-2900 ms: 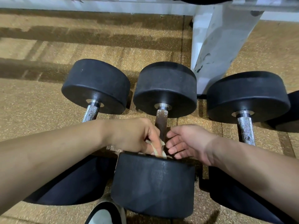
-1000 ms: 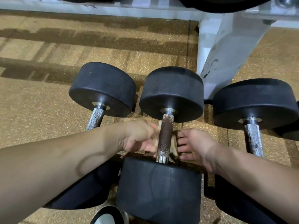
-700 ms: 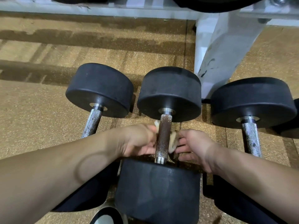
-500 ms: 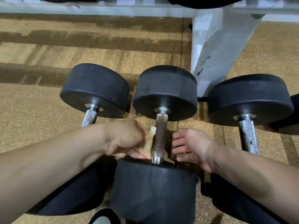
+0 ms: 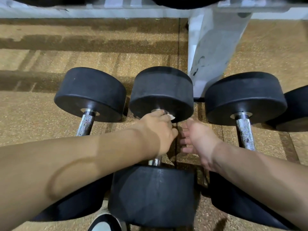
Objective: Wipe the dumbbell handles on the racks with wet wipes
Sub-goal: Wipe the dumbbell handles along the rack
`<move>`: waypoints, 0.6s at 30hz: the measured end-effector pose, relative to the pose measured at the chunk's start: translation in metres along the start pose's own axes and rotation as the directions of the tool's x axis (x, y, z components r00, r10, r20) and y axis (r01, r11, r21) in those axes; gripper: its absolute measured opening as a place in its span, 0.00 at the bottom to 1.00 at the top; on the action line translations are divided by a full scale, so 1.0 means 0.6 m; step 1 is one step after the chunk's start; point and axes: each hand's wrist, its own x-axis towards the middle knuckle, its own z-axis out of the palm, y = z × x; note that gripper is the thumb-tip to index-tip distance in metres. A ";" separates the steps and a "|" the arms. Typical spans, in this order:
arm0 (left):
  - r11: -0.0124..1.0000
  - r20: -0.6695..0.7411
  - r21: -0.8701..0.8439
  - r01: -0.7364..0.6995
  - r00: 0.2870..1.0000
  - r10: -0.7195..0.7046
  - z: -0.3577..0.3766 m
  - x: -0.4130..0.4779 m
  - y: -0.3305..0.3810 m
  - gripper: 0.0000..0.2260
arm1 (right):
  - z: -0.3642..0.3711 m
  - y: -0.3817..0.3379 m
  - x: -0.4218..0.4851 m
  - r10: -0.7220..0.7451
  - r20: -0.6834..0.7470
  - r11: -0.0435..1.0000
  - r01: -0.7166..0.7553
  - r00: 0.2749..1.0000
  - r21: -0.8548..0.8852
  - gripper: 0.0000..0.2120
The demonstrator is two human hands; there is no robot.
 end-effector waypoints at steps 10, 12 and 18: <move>0.948 0.364 -0.044 -0.314 0.879 0.308 -0.055 0.011 -0.016 0.12 | -0.018 0.022 -0.024 0.069 0.084 0.994 -0.062 0.994 -0.085 0.19; 0.935 0.331 0.141 -0.325 0.906 0.265 -0.066 0.015 -0.005 0.13 | -0.026 0.021 -0.026 0.050 0.103 0.997 -0.043 0.993 -0.062 0.17; 0.949 0.271 -0.263 -0.175 0.930 0.247 -0.073 -0.022 -0.007 0.13 | -0.031 0.024 -0.035 -0.019 0.088 0.998 0.024 0.996 -0.050 0.18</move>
